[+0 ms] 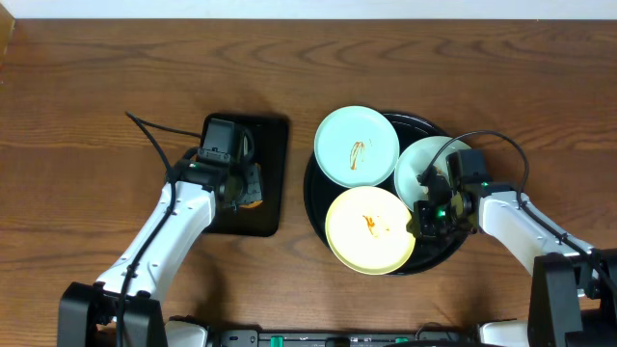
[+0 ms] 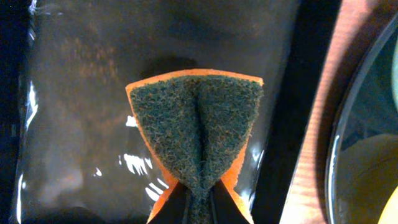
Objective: Clean dirty plates on tray and stack at the side
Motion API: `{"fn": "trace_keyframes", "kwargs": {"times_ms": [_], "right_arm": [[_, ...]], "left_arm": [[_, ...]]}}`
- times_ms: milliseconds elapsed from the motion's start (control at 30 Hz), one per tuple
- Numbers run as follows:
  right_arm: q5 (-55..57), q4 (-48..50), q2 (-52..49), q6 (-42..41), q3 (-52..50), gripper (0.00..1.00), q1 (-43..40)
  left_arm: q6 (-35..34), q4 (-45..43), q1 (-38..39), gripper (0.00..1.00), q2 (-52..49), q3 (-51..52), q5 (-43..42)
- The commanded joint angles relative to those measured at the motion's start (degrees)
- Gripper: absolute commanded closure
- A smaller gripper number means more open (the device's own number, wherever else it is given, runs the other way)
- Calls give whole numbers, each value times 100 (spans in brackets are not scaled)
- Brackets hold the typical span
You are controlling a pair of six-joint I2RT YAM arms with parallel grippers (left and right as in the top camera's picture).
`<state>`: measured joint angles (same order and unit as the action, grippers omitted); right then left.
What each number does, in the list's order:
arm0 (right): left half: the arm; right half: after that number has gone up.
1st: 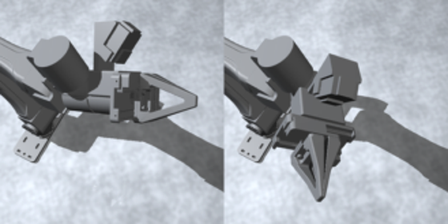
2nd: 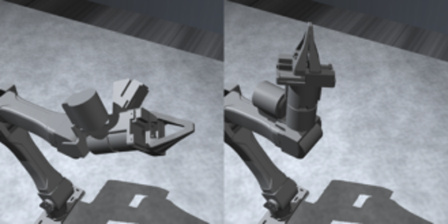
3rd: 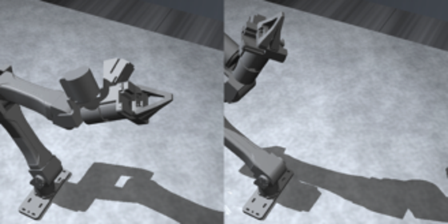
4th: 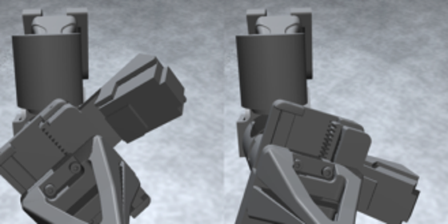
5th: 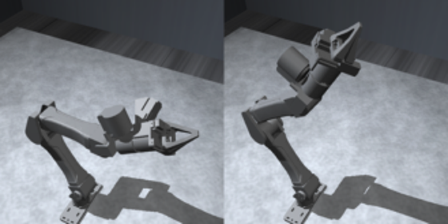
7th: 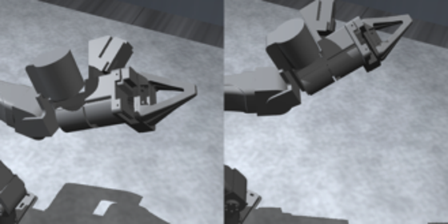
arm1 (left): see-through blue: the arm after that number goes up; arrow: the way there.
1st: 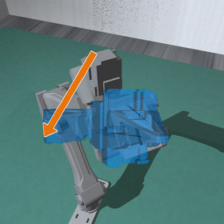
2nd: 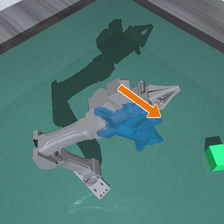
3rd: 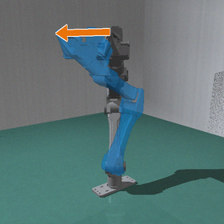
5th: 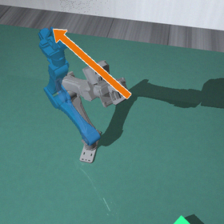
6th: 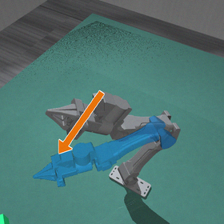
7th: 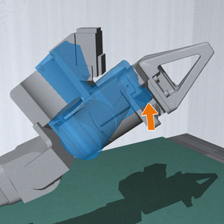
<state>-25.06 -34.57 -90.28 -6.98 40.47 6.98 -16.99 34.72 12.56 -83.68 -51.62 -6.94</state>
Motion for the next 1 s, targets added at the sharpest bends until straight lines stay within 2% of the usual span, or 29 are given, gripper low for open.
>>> {"fn": "trace_keyframes", "kwargs": {"times_ms": [0,400,667,967], "right_arm": [[-160,57,-74,17,-81,99,-13],[-155,81,-74,20,-81,99,-13],[-155,79,-74,20,-81,99,-13],[-153,81,-74,20,-81,99,-13]], "left_arm": [[-118,201,7,92,74,-85,-17],[-111,1102,7,92,57,-85,-129],[-111,1058,4,92,57,-85,-129],[-59,442,0,93,68,-225,-118]]}}
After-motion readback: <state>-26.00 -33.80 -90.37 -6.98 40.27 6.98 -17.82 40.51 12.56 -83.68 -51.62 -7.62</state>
